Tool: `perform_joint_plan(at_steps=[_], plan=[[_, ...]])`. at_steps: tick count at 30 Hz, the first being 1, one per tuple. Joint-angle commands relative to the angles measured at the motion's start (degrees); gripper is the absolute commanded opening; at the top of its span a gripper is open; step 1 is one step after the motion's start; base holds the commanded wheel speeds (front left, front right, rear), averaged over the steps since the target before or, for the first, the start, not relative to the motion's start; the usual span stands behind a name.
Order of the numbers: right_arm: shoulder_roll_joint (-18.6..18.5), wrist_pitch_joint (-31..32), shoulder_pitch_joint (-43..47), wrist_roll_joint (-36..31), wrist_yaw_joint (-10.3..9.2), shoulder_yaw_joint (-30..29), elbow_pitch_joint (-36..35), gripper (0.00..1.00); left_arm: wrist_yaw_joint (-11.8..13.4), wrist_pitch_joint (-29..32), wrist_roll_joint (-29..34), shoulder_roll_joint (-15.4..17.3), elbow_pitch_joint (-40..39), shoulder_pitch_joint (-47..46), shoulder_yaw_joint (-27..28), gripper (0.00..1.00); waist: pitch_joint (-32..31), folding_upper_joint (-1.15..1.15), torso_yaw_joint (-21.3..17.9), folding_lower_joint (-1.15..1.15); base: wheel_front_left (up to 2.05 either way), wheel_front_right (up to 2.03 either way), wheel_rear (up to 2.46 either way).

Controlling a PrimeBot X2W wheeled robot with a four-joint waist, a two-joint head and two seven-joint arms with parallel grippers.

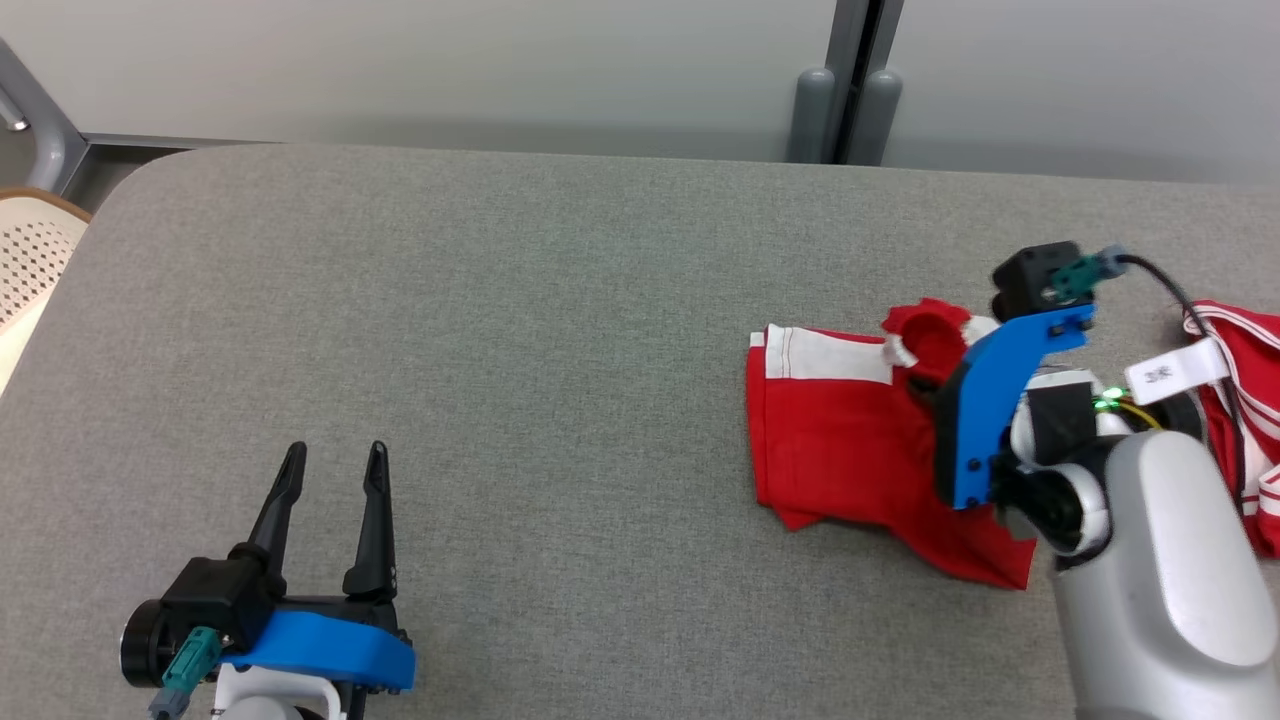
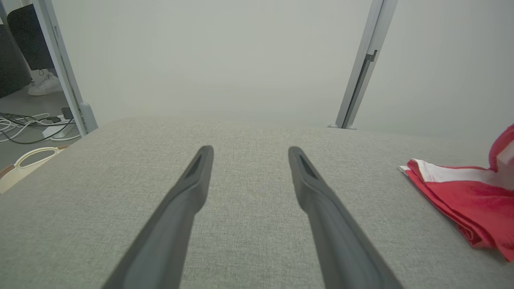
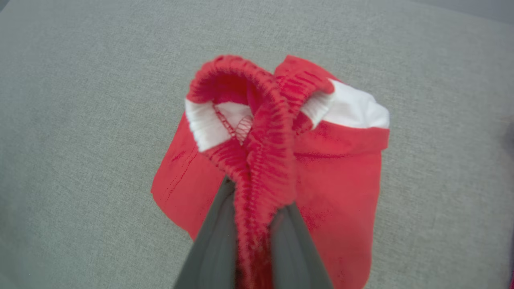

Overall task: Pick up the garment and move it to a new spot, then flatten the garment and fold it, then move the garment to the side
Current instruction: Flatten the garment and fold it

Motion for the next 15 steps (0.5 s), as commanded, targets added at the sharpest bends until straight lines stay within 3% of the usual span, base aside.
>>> perform_joint_plan(at_steps=[1,12,13,14,15], plan=[[0.2,-1.0,-1.5,1.1,0.03,2.1,2.2,0.0,-0.4,-0.1,0.2,0.3,0.2,-1.2,-0.4,1.0,0.2,0.0,0.5,0.0,0.0,0.0,0.0],[0.2,-9.2,-8.5,7.0,0.03,11.3,18.1,0.0,-1.2,-0.1,0.1,-0.4,1.4,-4.0,-2.3,1.0,1.4,0.0,3.1,0.0,0.0,0.0,0.0],[0.2,-10.0,-8.9,8.0,0.03,12.0,19.4,0.55,-1.3,-0.1,0.1,-0.4,1.6,-4.1,-2.4,1.0,1.4,0.0,3.2,0.0,0.0,0.0,0.0],[0.2,-10.4,-9.1,8.8,0.03,12.8,20.5,1.0,-1.3,-0.1,0.0,-0.5,1.7,-4.2,-2.4,1.0,1.4,0.0,3.4,0.0,0.0,0.0,0.0],[0.2,-11.1,-9.6,9.6,0.03,13.5,21.3,1.0,-1.3,-0.1,-0.1,-0.5,1.8,-4.3,-2.4,1.0,1.4,0.0,3.5,0.0,0.0,0.0,0.0]])
